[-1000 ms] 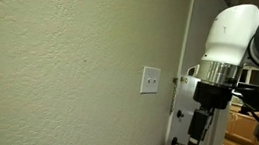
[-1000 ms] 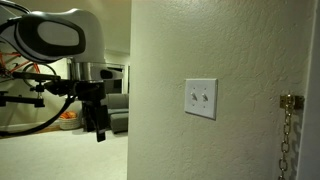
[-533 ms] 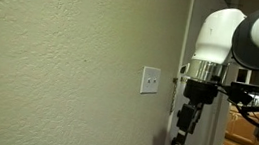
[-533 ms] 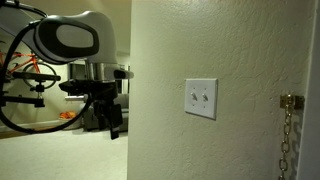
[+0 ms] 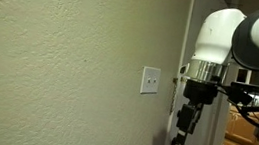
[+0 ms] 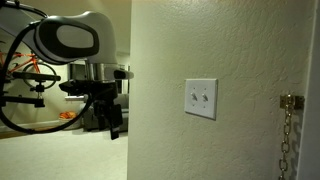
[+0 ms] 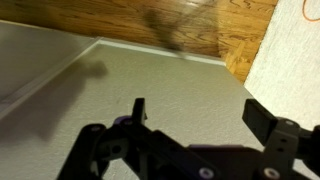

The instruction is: Drop down the switch button

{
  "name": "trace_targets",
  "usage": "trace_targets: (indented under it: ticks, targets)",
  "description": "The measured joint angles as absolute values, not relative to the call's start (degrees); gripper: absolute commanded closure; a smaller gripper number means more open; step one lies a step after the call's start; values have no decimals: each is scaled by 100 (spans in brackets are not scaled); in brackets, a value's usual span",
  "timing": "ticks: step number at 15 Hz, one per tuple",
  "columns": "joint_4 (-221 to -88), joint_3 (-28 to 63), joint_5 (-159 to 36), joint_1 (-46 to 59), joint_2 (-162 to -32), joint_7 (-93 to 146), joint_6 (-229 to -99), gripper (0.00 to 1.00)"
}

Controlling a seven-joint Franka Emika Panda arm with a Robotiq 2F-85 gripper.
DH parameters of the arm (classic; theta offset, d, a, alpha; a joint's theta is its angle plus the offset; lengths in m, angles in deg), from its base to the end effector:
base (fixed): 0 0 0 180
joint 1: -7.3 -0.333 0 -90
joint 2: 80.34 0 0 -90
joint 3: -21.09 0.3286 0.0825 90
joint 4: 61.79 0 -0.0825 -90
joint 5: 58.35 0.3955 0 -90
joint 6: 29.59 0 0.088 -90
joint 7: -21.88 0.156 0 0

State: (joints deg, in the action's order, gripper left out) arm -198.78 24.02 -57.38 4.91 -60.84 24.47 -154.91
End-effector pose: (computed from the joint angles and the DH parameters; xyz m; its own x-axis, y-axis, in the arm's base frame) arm 0.4634 0.0445 0.4181 0.9901 0.0364 0.1359 0.0373 -0.9993 -0.0041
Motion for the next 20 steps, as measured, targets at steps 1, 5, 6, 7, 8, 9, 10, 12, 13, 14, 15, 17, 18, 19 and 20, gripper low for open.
trace_targets:
  ticks: [1, 5, 6, 7, 8, 9, 10, 12, 13, 14, 15, 17, 18, 19, 20]
  targets:
    - [-19859, 2397, -5748, 512, -6102, 2458, -15498, 0]
    - [-19591, 2305, -5992, 758, -6260, 2485, -15674, 0]
    - [-19491, 2274, -6067, 840, -6317, 2492, -15733, 0]
    - [-19381, 2241, -6143, 916, -6381, 2500, -15786, 0]
    - [-19277, 2210, -6220, 974, -6445, 2521, -15823, 0]
    - [-19178, 2183, -6297, 1025, -6511, 2554, -15869, 0]
    - [-19082, 2163, -6357, 1068, -6579, 2600, -15921, 0]
    - [-18902, 2131, -6446, 1134, -6727, 2739, -16025, 0]
    - [-18811, 2118, -6475, 1153, -6809, 2792, -16107, 0]
    - [-18717, 2107, -6491, 1168, -6887, 2839, -16198, 0]
    - [-18616, 2099, -6499, 1181, -6967, 2905, -16288, 0]
    - [-18405, 2072, -6506, 1185, -7107, 3013, -16429, 27]
    - [-18290, 2059, -6508, 1185, -7166, 3048, -16473, 33]
    - [-18179, 2048, -6510, 1185, -7216, 3099, -16502, 41]
    - [-18080, 2038, -6511, 1186, -7253, 3145, -16532, 47]
